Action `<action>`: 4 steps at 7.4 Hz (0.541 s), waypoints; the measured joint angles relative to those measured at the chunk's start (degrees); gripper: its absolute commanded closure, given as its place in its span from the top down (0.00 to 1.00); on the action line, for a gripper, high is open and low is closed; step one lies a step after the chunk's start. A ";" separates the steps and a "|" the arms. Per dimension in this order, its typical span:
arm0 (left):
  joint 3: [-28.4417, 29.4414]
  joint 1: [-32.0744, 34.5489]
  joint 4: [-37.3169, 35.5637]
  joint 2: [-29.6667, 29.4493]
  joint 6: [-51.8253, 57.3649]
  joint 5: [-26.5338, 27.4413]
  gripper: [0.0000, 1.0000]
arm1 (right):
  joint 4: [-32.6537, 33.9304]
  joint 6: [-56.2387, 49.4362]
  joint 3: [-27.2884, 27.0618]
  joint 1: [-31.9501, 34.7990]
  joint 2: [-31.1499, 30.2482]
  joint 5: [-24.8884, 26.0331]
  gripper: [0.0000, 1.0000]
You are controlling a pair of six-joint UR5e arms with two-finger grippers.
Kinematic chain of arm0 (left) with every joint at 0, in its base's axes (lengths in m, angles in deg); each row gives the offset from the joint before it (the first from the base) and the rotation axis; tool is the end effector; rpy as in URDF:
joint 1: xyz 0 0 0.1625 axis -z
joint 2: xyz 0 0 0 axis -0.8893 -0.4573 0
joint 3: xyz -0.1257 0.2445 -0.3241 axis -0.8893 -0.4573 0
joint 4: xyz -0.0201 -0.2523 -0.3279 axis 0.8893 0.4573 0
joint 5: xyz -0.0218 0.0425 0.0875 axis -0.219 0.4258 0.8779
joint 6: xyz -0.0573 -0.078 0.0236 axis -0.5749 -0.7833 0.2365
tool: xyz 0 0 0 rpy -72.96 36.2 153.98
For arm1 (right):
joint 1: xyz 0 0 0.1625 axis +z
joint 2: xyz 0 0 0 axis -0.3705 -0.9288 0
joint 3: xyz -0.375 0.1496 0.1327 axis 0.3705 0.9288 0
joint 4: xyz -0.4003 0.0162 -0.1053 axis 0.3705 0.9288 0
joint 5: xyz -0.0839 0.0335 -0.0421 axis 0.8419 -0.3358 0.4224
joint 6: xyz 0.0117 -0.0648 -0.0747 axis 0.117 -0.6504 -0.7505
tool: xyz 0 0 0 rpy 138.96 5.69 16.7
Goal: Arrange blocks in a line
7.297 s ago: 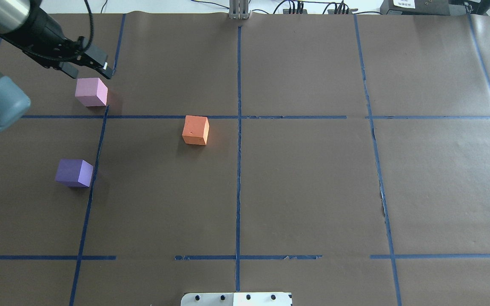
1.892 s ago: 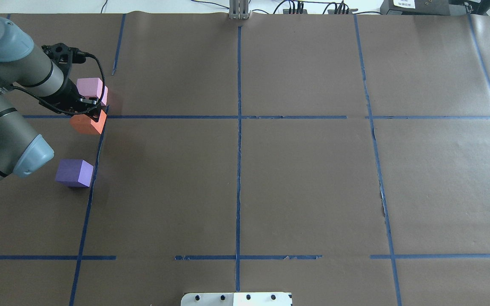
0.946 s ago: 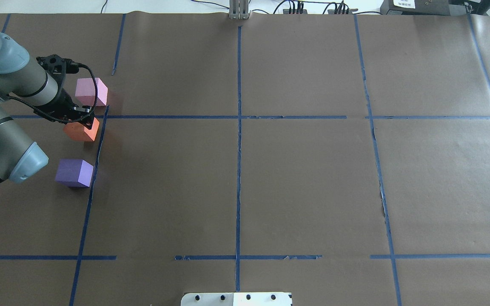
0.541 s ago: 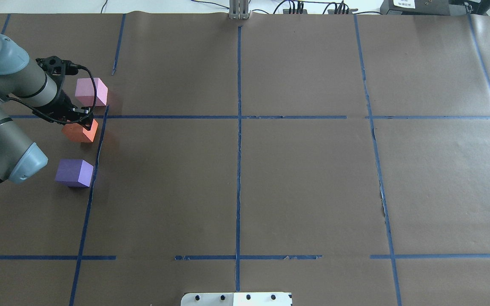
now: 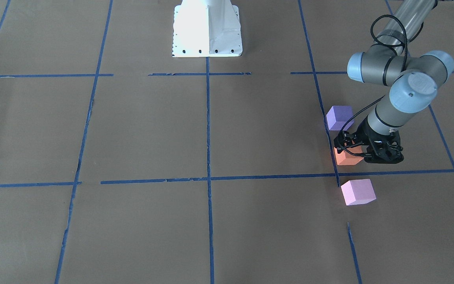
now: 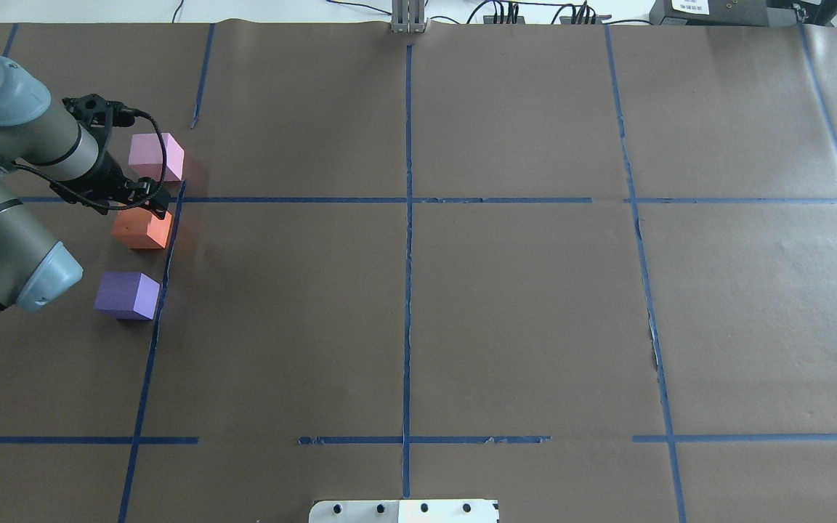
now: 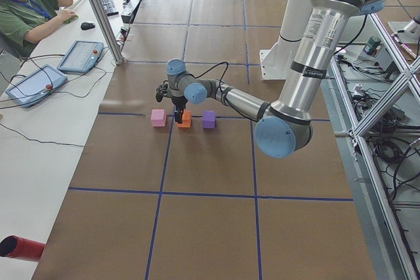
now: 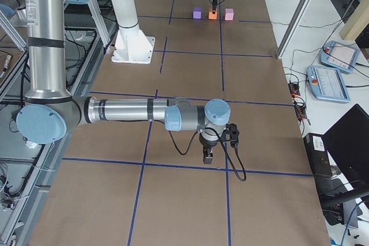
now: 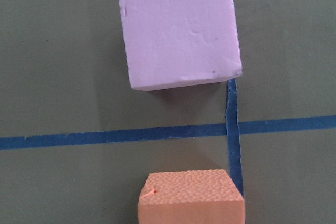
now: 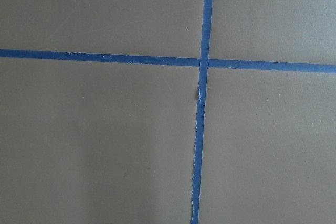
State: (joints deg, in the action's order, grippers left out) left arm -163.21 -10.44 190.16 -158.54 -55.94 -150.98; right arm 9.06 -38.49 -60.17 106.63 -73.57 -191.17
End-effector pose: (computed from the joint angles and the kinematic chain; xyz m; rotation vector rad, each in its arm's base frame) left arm 0.3262 -0.5558 0.4568 0.0816 0.7721 0.0559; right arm 0.0193 -0.4851 0.6380 -0.0152 -0.7911 -0.0498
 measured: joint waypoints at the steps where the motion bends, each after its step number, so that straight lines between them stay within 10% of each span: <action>1: -1.37 1.17 -0.20 -0.14 0.57 0.05 1.00 | 0.00 0.00 -0.01 0.01 0.00 -0.03 1.00; 4: -6.35 9.33 -1.76 0.02 6.76 -0.90 1.00 | 0.00 0.00 0.01 0.02 -0.06 0.01 1.00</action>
State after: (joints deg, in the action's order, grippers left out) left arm -169.56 -1.11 188.41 -158.52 -49.18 -151.89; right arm 9.06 -38.48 -60.17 106.65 -73.62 -191.17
